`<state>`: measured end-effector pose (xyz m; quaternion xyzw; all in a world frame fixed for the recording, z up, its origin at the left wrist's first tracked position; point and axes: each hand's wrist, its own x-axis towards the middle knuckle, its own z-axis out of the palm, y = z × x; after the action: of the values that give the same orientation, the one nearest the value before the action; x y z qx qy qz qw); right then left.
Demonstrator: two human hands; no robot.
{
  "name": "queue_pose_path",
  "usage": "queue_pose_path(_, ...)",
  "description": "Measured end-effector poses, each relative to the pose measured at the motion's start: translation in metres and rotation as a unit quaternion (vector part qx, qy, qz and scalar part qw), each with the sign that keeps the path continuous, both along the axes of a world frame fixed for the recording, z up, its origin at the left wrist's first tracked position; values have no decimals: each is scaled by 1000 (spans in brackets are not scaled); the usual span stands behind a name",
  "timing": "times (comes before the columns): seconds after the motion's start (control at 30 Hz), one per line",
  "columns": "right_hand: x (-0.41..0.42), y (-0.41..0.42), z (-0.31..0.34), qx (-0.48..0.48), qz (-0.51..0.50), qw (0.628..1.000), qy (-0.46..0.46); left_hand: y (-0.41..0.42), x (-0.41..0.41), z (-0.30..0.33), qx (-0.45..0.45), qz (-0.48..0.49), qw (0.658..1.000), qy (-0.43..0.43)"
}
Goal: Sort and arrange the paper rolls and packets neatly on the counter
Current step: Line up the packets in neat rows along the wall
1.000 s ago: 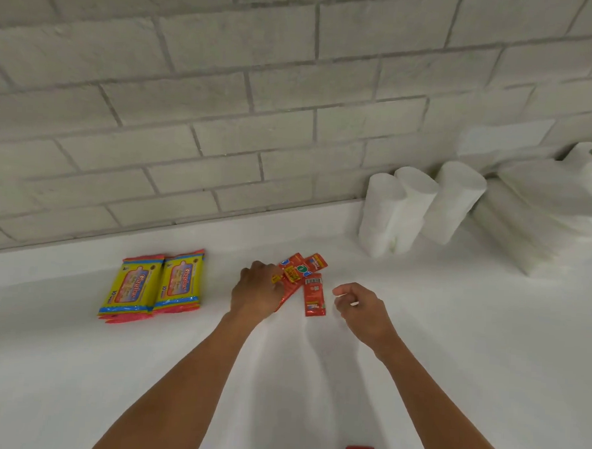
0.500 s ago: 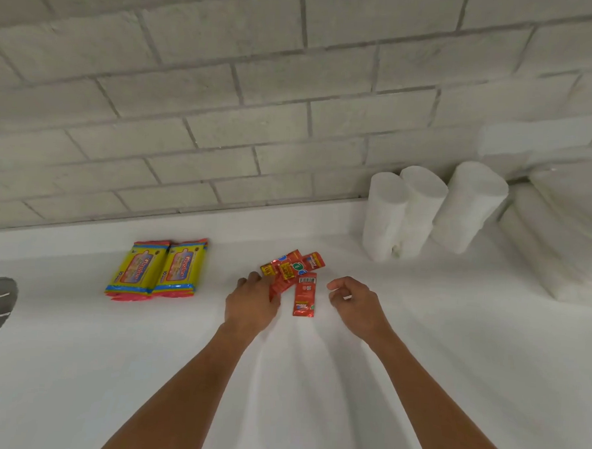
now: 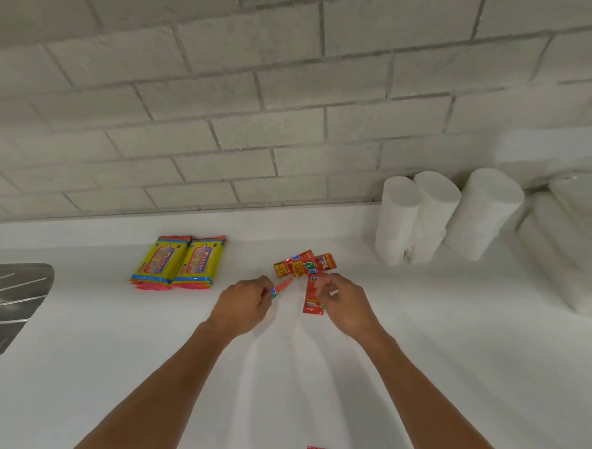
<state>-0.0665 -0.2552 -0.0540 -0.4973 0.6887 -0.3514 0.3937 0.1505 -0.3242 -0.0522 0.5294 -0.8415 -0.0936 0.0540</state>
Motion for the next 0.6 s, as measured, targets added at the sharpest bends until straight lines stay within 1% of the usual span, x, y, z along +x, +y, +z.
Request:
queue_pose_path(0.07, 7, -2, 6, -17, 28, 999, 17, -3, 5, 7, 29, -23, 998, 51)
queue_pose_path(0.13, 14, -4, 12, -41, 56, 997, 14, -5, 8, 14, 59, -55, 993, 84)
queue_pose_path(0.27, 30, -6, 18, -42, 94, 995, -8, -8, 8, 32, 83, -95, 987, 104)
queue_pose_path(0.33, 35, -5, 19, -42, 85, 995, -18, -10, 7, 41, 103, -98, 984, 104)
queue_pose_path(0.4, 38, -4, 19, -49, 53, 997, -31, -11, 5, 48, 122, -86, 981, 121)
queue_pose_path(0.5, 41, -1, 19, -47, 21, 997, -54, -12, 2, 52, 125, -46, 974, 184)
queue_pose_path(0.6, 43, -1, 21, -15, -12, 992, -123, -14, 0, 55, 141, 9, 956, 257)
